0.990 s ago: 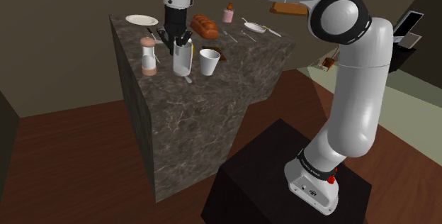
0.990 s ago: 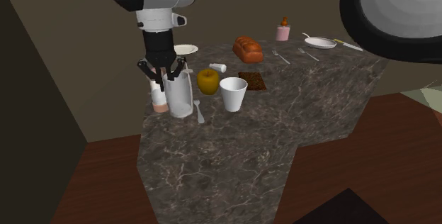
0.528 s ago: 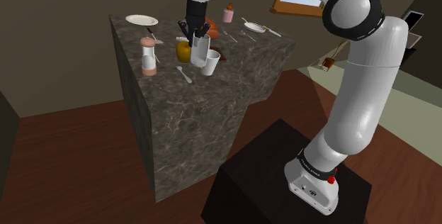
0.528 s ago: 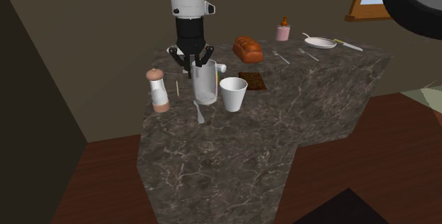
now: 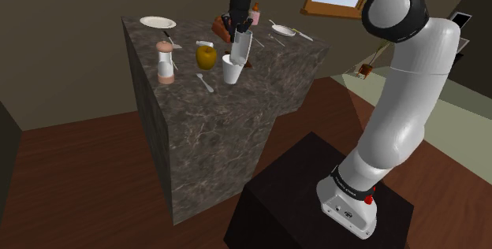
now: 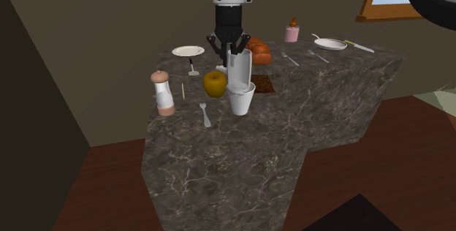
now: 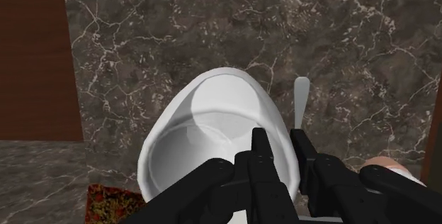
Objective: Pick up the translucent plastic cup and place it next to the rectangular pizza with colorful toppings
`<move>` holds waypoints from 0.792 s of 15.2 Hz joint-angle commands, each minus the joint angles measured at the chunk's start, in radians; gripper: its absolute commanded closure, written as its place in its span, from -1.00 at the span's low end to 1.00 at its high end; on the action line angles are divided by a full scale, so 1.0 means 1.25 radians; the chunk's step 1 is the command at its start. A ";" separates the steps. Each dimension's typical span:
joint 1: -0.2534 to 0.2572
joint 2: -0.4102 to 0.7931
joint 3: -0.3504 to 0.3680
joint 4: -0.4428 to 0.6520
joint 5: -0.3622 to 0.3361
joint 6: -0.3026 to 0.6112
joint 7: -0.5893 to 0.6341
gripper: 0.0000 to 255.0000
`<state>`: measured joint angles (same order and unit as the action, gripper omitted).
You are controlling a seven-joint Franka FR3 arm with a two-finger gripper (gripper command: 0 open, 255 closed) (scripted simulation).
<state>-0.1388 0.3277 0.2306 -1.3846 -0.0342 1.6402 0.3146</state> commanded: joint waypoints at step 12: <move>-0.133 0.074 -0.069 0.211 -0.002 -0.140 -0.208 1.00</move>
<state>-0.2932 0.4051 0.1507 -1.1517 -0.0351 1.4812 0.0746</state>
